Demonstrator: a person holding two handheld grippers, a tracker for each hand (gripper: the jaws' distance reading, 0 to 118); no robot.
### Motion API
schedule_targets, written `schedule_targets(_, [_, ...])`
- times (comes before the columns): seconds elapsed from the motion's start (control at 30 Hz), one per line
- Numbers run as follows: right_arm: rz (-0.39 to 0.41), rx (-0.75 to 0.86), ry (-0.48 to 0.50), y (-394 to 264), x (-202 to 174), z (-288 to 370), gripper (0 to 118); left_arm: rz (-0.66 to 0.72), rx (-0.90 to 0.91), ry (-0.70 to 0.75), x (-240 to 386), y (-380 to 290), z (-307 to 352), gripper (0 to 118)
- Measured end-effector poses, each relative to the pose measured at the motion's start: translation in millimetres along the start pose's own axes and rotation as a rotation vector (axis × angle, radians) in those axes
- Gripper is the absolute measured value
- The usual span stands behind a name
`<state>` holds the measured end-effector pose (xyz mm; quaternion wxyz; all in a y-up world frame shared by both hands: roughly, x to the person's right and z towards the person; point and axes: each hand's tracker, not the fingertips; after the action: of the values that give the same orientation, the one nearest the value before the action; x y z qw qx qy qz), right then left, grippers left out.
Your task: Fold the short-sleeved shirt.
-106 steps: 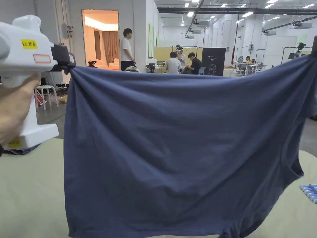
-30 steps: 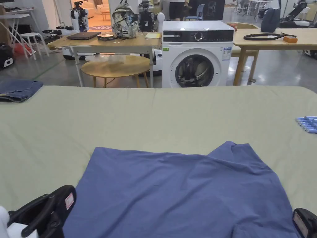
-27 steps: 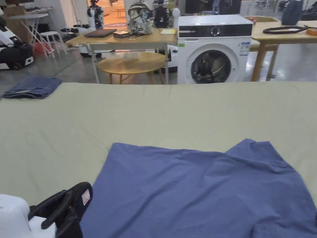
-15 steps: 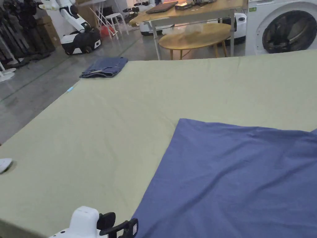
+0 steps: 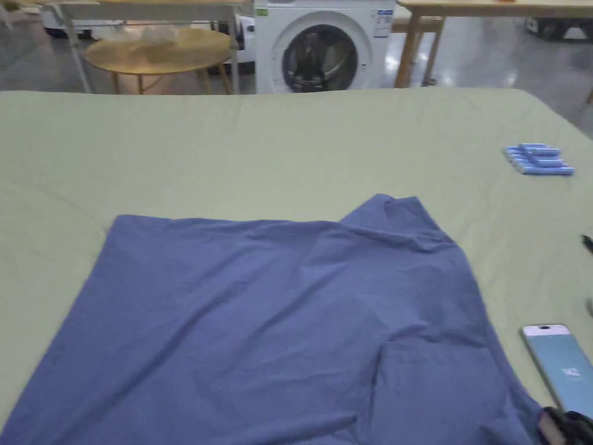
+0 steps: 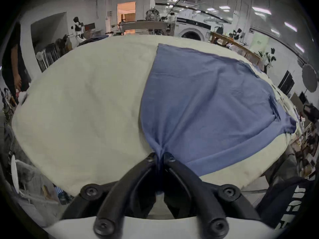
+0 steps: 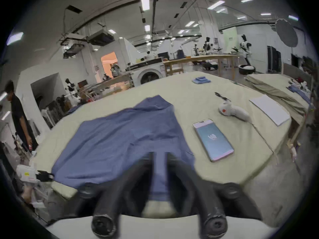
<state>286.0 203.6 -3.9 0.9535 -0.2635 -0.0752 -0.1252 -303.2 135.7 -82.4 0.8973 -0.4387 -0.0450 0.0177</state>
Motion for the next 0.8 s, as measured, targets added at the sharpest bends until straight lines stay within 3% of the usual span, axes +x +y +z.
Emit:
schedule_targets(0.03, [0.017, -0.036, -0.030, -8.8, 6.6, -5.3, 71, 0.006, -0.005, 0.006, -0.4, 0.8, -2.5, 0])
schedule_targets(0.17, [-0.033, -0.181, -0.050, -42.6, 30.0, -33.7, 72, 0.025, -0.009, 0.014, 5.4, 0.7, -2.6, 0])
schedule_targets(0.2, [-0.038, -0.207, -0.057, -48.0, 32.9, -40.5, 67, 0.034, -0.005, 0.012, 5.2, 0.3, -2.1, 0])
schedule_targets(0.27, [-0.070, -0.260, -0.041, -56.1, 37.1, -52.4, 25, 0.042, -0.004, 0.011, 1.9, -1.1, -2.7, 0])
schedule_targets(0.37, [-0.068, -0.243, -0.020, -60.1, 35.5, -52.7, 3, 0.048, -0.002, 0.014, 2.3, -2.2, -2.6, 0])
schedule_targets(0.47, [-0.057, -0.218, -0.011, -41.1, 26.7, -46.7, 3, 0.057, -0.004, -0.012, -1.4, 8.2, 7.5, 0])
schedule_targets(0.53, [-0.041, -0.150, 0.023, -12.6, 19.1, -39.3, 3, 0.154, 0.119, -0.120, -12.1, 29.7, 27.4, 0])
schedule_targets(0.6, [-0.035, -0.104, 0.070, 15.6, 17.4, -49.0, 3, 0.158, 0.179, -0.101, -18.6, 63.7, 30.4, 0])
schedule_targets(0.8, [0.025, -0.139, 0.094, 84.8, 13.2, -152.5, 3, 0.141, 0.211, -0.170, -33.6, 180.3, -34.2, 0])
